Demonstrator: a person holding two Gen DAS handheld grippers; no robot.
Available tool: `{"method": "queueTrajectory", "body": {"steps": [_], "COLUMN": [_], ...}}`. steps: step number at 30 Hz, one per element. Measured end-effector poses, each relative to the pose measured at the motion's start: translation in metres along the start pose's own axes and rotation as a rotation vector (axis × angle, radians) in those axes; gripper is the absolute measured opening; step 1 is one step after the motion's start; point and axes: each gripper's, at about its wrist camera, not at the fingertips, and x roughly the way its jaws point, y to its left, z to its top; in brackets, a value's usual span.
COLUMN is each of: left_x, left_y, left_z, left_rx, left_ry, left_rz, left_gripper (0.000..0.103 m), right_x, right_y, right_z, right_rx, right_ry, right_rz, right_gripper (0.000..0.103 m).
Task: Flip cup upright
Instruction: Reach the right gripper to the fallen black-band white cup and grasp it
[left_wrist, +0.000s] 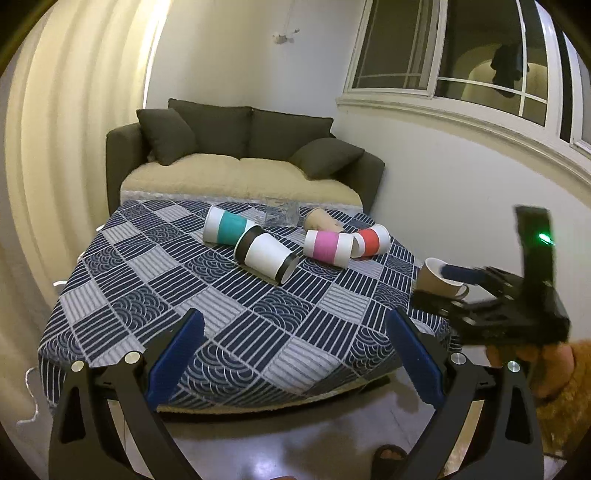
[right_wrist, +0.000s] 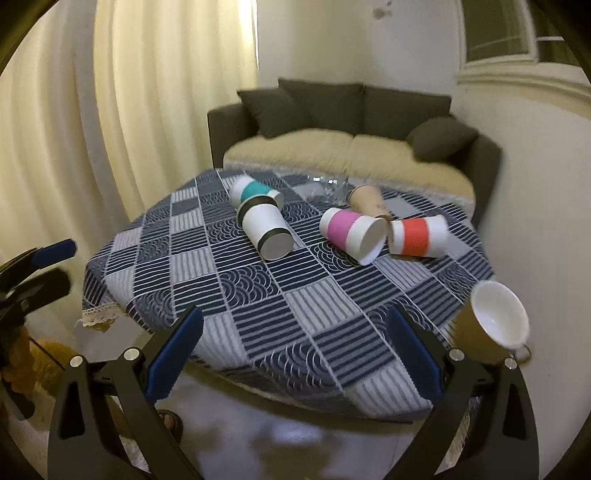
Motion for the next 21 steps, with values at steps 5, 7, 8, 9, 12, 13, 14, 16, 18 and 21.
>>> {"method": "queueTrajectory", "body": {"steps": [5,7,8,9,12,13,14,16,18,21], "left_x": [0.022,0.032,0.036,0.041,0.052,0.055,0.059,0.064,0.07,0.078], "left_y": [0.007,0.012,0.013,0.017,0.028,0.031,0.035,0.042,0.047,0.055], "left_z": [0.017,0.022,0.023,0.023,0.019,0.017,0.015,0.01,0.007,0.008], "left_rx": [0.011,0.0,-0.006,-0.015,-0.053,-0.064,-0.073,-0.097,-0.106,-0.125], "left_ry": [0.032,0.048,0.051,0.057,0.07,0.081,0.091,0.101,0.111,0.125], "left_rz": [-0.036,-0.052,-0.055,-0.058,-0.057,-0.059,-0.059,-0.058,-0.063,-0.07], "left_gripper": [0.096,0.096,0.096,0.096,0.096,0.096,0.096,0.096,0.096,0.096], "right_x": [0.052,0.077,0.093,0.108,0.142,0.157,0.171,0.196,0.217,0.243], "right_y": [0.008,0.014,0.017,0.021,0.03,0.035,0.04,0.047,0.048,0.049], "right_z": [0.046,0.065,0.076,0.085,0.109,0.116,0.122,0.129,0.135,0.14], "right_rx": [-0.126,-0.167,-0.186,-0.197,-0.237,-0.264,-0.285,-0.328,-0.349,-0.367], "right_ry": [0.128,0.206,0.254,0.312,0.406,0.461,0.492,0.574,0.618,0.699], "right_rz": [0.097,0.152,0.183,0.206,0.242,0.255,0.255,0.261,0.233,0.218], "right_gripper": [0.098,0.098,0.098,0.098,0.098,0.098,0.098,0.098,0.098,0.095]}}
